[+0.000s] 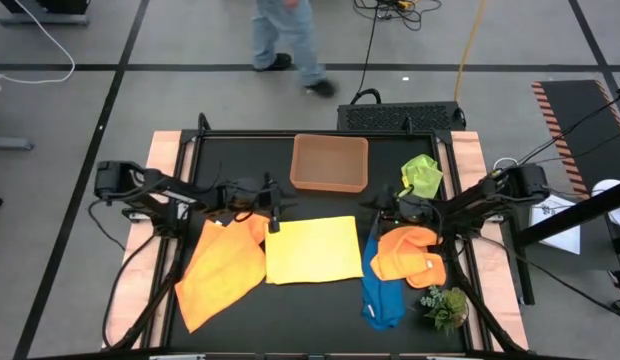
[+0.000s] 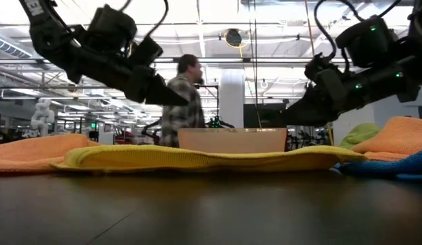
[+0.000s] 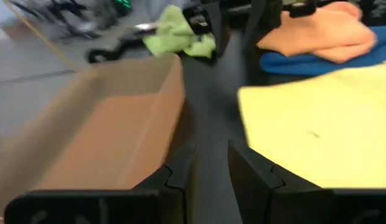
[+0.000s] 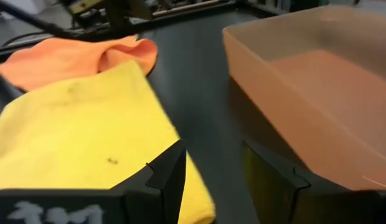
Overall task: Fold microfiber towels
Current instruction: Fold the yellow towel
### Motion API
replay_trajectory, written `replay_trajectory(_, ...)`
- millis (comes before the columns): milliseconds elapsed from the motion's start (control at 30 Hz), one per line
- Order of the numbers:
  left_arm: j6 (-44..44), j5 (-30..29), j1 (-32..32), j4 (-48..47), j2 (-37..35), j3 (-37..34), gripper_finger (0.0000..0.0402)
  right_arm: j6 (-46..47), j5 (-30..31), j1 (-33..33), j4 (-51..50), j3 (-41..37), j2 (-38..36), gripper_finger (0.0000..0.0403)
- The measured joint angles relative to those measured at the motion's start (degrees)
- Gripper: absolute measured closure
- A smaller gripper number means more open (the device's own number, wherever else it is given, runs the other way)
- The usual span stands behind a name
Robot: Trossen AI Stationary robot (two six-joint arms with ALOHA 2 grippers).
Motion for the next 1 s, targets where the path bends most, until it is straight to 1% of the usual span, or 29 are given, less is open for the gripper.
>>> replay_trajectory(67, -1.9, 4.8, 1.6, 0.1, 1.4, 0.7, 0.0309, 0.0, -1.4, -0.4, -0.1, 1.0, 1.3, 0.0257)
replay_trajectory(133, -3.3, 8.0, 2.6, 0.1, 2.7, 1.5, 0.0309, -0.1, -1.9, -0.6, -0.1, 1.9, 2.7, 0.0257)
replay_trajectory(200, -3.6, 9.8, 3.0, 0.0, 4.5, 2.6, 0.0309, -0.4, -2.8, -0.6, -0.2, 2.3, 3.7, 0.0257)
replay_trajectory(400, -3.5, 15.4, 3.2, -0.7, 10.5, 7.3, 0.0309, 0.9, -3.0, -0.6, -0.8, 3.0, 5.7, 0.0257)
replay_trajectory(500, -3.5, 15.8, 3.2, -0.6, 14.1, 10.0, 0.0309, 2.0, -4.5, -0.6, -1.8, 2.9, 5.7, 0.0257)
replay_trajectory(633, -3.3, 15.8, 3.2, -1.7, 17.2, 12.7, 0.0309, 3.0, -4.8, -0.6, -3.5, 3.0, 5.7, 0.0257)
replay_trajectory(800, -3.4, 15.8, 3.0, -5.0, 17.9, 14.5, 0.0309, 2.8, -4.6, -0.6, -4.0, 3.0, 5.7, 0.0257)
replay_trajectory(1000, -2.4, 15.7, 2.1, -5.0, 17.9, 14.7, 0.0309, 2.8, -4.7, -0.5, -3.7, 3.0, 5.7, 0.0257)
